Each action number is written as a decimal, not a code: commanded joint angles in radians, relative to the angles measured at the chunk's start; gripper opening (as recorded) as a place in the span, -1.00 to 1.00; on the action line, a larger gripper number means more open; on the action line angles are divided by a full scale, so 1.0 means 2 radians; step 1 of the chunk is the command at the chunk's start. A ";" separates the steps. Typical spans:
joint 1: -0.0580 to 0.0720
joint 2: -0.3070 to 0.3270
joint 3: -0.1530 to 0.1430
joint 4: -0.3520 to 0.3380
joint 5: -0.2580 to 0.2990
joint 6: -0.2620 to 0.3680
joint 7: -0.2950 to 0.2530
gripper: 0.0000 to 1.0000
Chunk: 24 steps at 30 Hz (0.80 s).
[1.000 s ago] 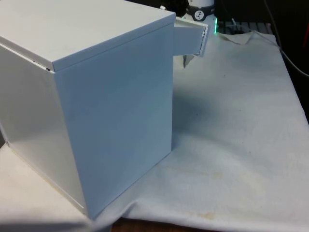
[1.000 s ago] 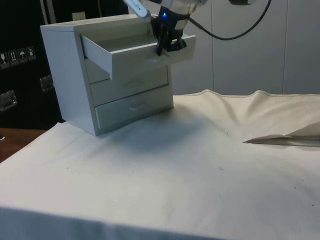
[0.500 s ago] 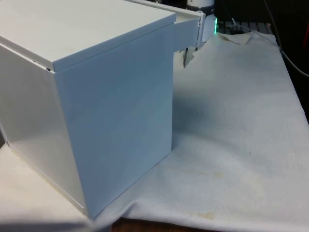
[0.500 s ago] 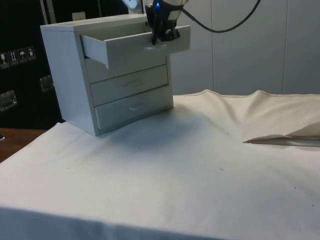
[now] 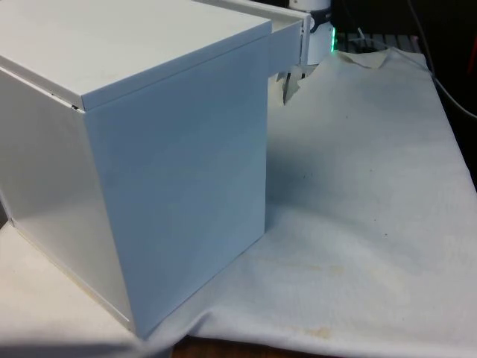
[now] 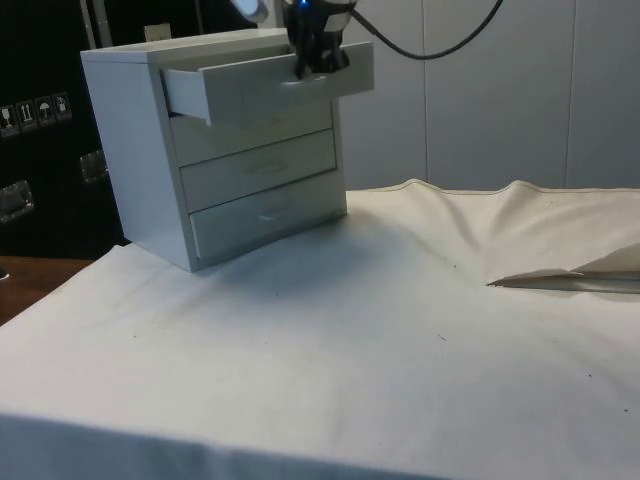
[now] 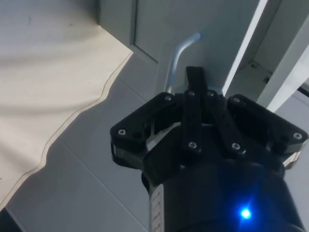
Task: Open the drawer, then close it.
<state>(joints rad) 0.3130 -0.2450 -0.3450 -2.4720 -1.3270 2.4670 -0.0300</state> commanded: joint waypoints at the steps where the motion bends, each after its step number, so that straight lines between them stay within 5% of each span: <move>1: 0.000 0.004 0.002 0.006 -0.006 -0.005 0.006 -1.00; 24: 0.002 0.035 0.007 0.038 -0.006 -0.028 0.033 -1.00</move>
<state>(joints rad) 0.3160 -0.1750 -0.3320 -2.3950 -1.3380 2.4120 0.0350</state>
